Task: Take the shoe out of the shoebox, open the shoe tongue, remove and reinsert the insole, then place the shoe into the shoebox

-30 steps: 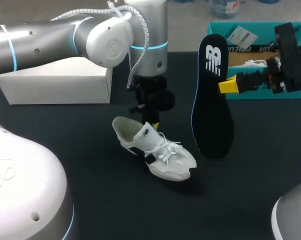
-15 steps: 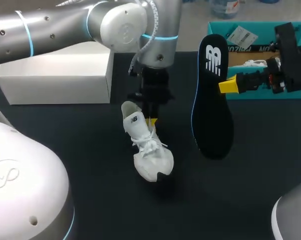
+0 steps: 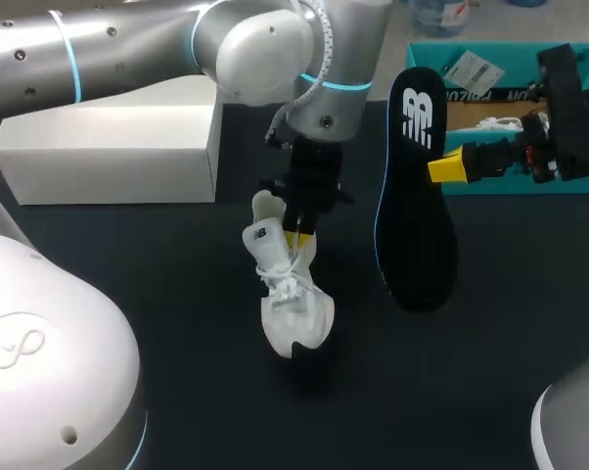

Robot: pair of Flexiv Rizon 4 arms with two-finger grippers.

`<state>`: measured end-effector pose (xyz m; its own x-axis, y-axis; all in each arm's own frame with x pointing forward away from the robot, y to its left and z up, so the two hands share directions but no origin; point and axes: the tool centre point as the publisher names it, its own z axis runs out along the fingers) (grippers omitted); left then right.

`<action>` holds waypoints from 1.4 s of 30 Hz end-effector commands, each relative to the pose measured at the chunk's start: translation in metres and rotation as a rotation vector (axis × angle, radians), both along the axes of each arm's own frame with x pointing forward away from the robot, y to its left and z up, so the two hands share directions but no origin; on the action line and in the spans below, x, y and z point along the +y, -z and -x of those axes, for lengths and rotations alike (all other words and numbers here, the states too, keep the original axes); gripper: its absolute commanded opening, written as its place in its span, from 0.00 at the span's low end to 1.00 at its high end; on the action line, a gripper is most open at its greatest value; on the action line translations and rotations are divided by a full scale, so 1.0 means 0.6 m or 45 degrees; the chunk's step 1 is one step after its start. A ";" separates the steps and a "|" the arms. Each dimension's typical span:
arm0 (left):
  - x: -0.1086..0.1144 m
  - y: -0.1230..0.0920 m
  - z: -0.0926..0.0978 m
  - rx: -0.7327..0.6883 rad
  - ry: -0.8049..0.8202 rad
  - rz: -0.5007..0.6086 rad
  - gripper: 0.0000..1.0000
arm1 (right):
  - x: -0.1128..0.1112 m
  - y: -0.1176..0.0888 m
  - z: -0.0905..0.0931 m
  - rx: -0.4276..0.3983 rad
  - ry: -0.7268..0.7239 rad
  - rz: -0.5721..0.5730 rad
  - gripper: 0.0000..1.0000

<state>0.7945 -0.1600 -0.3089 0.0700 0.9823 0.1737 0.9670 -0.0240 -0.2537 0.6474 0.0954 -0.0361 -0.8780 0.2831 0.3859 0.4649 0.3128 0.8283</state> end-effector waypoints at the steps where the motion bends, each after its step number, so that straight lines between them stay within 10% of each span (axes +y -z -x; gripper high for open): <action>1: 0.003 -0.003 0.000 -0.003 0.001 0.004 0.00 | 0.005 0.000 -0.006 0.004 -0.004 0.004 0.00; 42: -0.088 0.077 -0.023 -0.056 0.050 -0.167 0.00 | 0.005 0.000 -0.006 0.004 -0.004 0.004 0.00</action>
<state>0.8053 -0.2065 -0.3467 0.0898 0.9524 0.2914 0.9785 -0.0298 -0.2039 0.6474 0.0954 -0.0361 -0.8780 0.2832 0.3860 0.4650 0.3129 0.8282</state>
